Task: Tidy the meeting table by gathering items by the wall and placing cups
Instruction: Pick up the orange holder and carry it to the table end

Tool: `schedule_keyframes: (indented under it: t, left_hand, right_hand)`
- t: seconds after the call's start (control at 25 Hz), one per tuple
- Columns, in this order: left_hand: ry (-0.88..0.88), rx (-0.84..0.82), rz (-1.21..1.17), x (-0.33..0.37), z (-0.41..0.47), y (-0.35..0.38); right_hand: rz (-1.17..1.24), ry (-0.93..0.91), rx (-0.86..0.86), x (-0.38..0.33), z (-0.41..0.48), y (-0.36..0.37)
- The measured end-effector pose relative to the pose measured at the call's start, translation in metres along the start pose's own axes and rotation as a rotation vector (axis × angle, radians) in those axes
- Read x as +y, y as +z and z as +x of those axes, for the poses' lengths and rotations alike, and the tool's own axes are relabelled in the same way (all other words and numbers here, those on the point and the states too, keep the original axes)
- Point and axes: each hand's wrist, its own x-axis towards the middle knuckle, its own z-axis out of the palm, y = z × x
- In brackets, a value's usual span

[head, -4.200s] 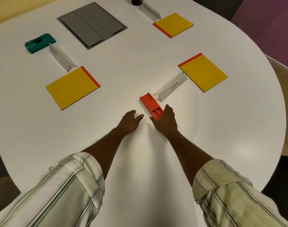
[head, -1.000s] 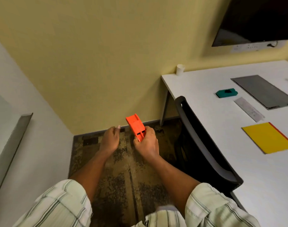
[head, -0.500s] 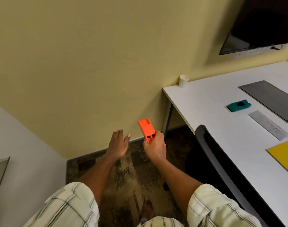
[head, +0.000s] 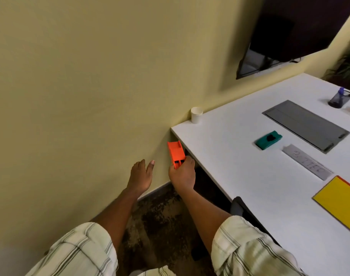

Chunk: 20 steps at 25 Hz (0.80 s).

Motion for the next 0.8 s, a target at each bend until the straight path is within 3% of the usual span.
schedule_keyframes:
  t: [0.32, 0.52, 0.8]
  left_hand:
    - [0.261, -0.168, -0.029, 0.061, 0.147, 0.035]
    - [0.290, -0.334, -0.116, 0.105, 0.235, 0.047]
    - [0.336, -0.607, -0.056, 0.158, 0.296, 0.096]
  right_hand:
    - [0.021, 0.120, 0.221, 0.003, 0.125, 0.010]
    - [-0.015, 0.228, 0.352, -0.003, 0.201, 0.012]
    - [0.004, 0.395, 0.515, 0.008, 0.277, 0.005]
